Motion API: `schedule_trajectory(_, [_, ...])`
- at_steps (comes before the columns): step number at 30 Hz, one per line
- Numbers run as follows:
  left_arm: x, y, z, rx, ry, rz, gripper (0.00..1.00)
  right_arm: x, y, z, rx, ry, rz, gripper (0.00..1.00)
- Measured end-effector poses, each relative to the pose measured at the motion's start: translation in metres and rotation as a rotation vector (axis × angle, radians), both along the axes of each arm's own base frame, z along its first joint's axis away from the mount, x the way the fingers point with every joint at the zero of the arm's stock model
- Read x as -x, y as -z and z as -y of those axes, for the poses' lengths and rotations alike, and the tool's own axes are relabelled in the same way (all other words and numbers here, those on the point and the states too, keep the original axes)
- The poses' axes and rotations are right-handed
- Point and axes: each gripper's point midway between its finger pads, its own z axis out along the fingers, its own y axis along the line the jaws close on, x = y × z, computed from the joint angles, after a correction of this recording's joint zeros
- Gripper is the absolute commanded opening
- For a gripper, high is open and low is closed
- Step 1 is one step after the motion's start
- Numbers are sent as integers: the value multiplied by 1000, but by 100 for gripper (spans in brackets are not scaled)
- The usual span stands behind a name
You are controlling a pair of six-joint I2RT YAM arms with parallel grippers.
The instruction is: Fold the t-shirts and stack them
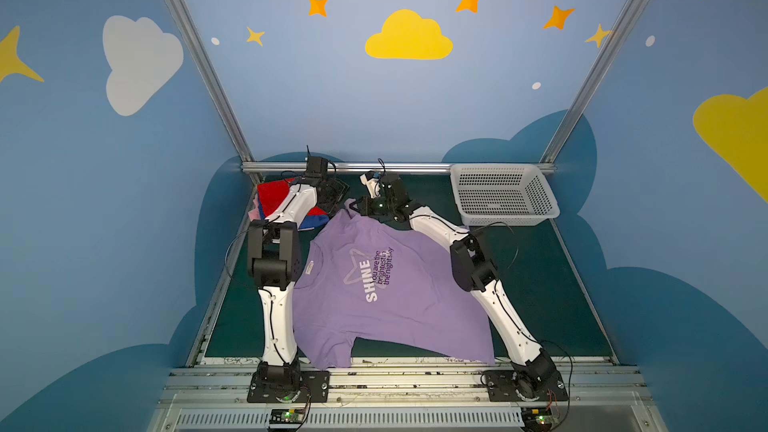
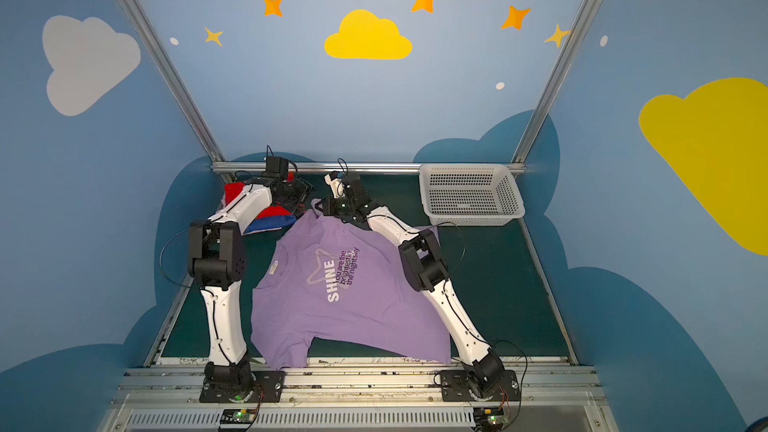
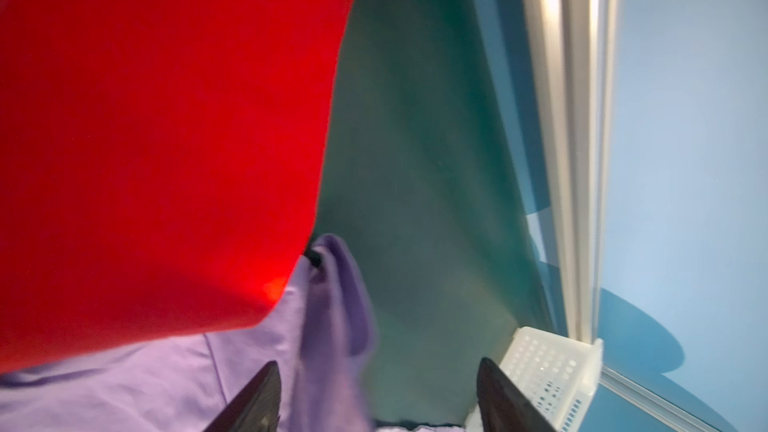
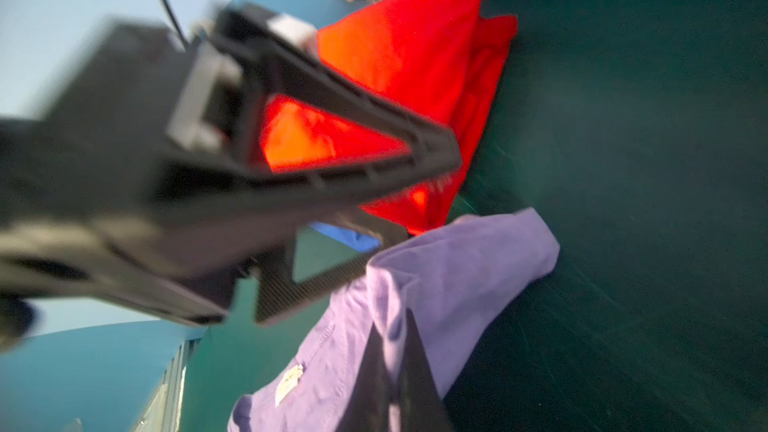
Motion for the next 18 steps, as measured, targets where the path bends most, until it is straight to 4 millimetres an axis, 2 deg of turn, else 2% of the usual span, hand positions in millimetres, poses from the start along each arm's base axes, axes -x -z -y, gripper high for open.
schedule_trajectory(3, [-1, -2, 3, 25, -9, -1, 73, 3, 14, 3, 21, -1, -21, 0])
schedule_trajectory(6, [0, -4, 7, 41, -5, -7, 69, 3, 15, 3, 23, -1, -22, 0])
schedule_trajectory(11, [9, 1, 15, 45, 3, -53, 63, 2, 8, 4, 16, 4, -2, 0])
schedule_trajectory(18, [21, 13, 19, 56, -3, -121, 50, 3, -9, 9, 8, 16, 40, 0])
